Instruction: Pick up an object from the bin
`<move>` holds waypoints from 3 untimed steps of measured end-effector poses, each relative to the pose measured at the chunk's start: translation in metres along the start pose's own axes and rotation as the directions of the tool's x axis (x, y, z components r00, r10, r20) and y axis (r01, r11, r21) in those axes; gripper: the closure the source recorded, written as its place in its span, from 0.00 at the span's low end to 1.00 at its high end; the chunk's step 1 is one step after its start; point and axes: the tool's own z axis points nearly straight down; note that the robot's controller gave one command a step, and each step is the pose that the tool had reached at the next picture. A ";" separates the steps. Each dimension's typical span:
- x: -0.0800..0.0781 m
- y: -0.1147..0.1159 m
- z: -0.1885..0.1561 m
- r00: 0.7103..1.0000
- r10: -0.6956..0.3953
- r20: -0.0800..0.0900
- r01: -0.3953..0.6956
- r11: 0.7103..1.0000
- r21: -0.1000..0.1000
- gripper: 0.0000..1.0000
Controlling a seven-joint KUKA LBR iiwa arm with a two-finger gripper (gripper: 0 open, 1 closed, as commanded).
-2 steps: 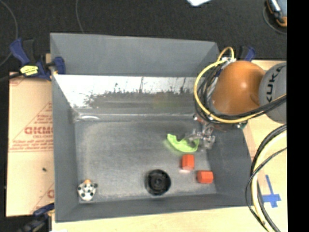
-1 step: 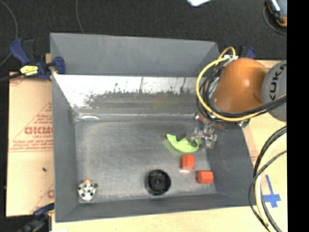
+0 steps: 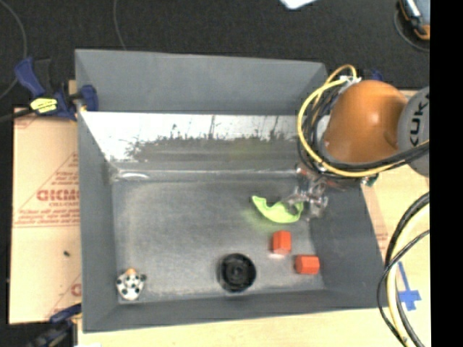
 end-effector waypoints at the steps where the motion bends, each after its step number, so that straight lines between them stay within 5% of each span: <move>1: 0.000 -0.001 -0.007 1.000 0.001 0.002 -0.001 1.000 0.005 1.00; 3: 0.000 0.001 -0.027 1.000 0.003 0.000 -0.003 1.000 -0.005 1.00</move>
Offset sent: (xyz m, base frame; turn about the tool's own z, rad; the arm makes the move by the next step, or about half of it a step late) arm 0.0001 0.0000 0.0393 0.0000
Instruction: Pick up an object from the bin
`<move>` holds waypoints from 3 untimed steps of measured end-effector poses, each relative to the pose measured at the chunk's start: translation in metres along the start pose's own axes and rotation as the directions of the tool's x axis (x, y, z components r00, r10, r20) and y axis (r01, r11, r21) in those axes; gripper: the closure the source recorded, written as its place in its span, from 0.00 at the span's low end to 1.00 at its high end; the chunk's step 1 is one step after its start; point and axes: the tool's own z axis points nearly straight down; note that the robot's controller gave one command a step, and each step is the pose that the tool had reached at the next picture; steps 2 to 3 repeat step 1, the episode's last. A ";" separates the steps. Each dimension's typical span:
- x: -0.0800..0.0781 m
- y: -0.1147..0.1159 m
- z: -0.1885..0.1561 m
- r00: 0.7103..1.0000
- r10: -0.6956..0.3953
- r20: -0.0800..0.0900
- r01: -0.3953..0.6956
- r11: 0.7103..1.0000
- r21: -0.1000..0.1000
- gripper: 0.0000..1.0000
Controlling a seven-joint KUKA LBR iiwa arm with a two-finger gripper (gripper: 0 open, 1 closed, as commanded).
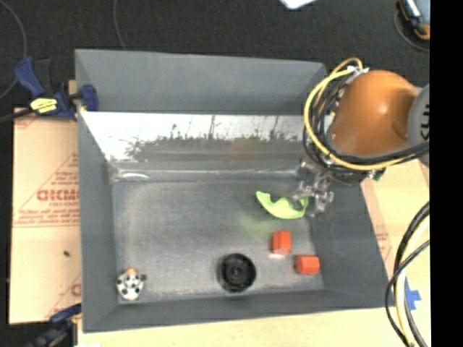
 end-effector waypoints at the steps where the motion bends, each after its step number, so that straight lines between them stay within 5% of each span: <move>1: 0.000 -0.001 -0.023 1.000 0.000 0.000 0.000 1.000 0.003 1.00; 3: 0.000 -0.001 -0.023 1.000 0.000 0.000 0.000 1.000 0.003 1.00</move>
Offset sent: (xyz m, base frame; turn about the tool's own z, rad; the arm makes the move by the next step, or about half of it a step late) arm 0.0000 0.0000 0.0183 0.0000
